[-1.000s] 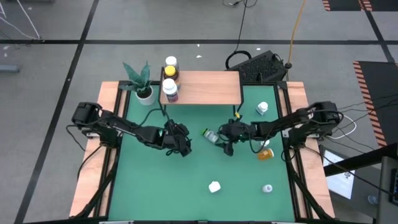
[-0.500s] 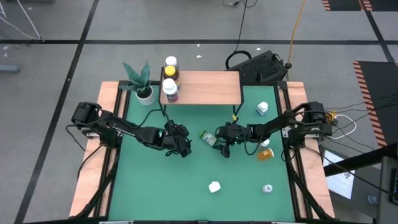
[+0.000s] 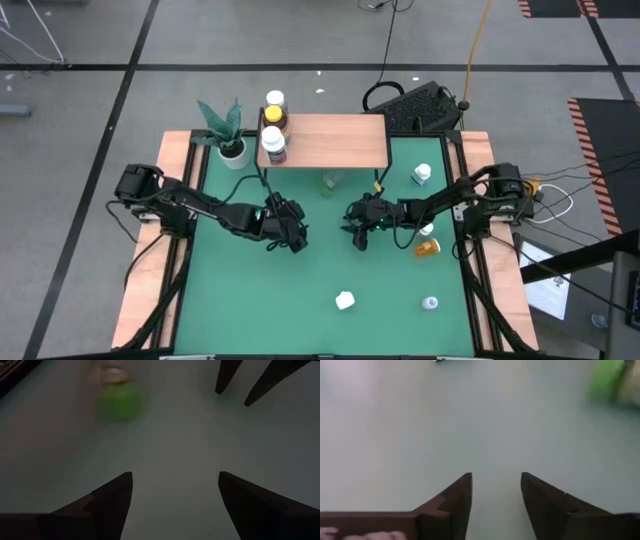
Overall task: Pick and place medicine bottles onto shelf by color
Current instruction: Put the light green pill bottle on the shelf
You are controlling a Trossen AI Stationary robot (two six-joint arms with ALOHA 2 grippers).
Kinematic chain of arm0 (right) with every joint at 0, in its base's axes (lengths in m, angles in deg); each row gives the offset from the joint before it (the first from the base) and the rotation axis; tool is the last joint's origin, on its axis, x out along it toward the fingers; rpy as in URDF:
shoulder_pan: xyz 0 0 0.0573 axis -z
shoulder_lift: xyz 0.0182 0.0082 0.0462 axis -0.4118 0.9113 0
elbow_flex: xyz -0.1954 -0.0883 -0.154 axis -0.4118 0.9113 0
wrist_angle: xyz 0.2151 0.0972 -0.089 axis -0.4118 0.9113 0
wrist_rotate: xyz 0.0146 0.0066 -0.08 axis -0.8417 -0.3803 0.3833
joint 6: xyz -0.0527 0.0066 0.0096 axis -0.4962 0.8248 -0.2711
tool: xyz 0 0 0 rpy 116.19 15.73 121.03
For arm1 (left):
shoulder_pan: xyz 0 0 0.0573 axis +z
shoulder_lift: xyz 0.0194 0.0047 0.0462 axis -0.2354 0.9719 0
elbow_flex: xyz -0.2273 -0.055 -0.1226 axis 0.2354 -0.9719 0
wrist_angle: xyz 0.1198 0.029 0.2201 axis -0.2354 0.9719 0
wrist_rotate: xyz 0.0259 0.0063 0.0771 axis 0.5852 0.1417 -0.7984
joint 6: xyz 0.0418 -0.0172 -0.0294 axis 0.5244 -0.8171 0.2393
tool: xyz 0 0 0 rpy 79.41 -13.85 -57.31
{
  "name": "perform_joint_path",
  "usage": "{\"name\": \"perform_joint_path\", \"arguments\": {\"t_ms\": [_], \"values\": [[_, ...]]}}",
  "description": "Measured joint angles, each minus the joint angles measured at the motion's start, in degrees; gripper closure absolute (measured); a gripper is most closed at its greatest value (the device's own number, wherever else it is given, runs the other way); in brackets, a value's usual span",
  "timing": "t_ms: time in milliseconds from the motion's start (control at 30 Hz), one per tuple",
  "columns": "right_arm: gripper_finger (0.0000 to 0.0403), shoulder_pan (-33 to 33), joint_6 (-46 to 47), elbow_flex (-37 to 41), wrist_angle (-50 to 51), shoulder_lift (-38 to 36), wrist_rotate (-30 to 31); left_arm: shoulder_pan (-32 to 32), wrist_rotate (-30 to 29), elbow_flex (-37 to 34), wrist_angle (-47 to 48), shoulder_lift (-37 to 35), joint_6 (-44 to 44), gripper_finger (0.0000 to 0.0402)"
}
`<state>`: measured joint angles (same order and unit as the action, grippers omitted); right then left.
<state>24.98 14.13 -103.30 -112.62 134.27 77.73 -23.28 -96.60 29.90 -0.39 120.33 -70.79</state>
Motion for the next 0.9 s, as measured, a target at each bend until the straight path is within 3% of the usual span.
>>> {"name": "perform_joint_path", "arguments": {"t_ms": [200,333,667,900], "values": [[0.0297,-1.34,-2.97,0.00,-0.33,-0.68,-0.16,0.00,0.00,0.00,-0.49,0.00,0.27,0.0103],[0.0306,-2.33,-2.56,0.00,-1.77,-2.73,-0.02,-0.16,0.02,0.00,-0.24,0.00,0.11,0.0103],[0.0274,-3.94,-5.40,-0.02,0.46,-9.15,0.36,-0.22,0.02,0.00,0.84,0.00,-0.01,0.0103],[0.0238,-10.64,-9.16,-2.42,4.31,-9.31,3.93,-1.07,0.26,0.00,1.47,-0.38,-0.81,0.0103]]}}
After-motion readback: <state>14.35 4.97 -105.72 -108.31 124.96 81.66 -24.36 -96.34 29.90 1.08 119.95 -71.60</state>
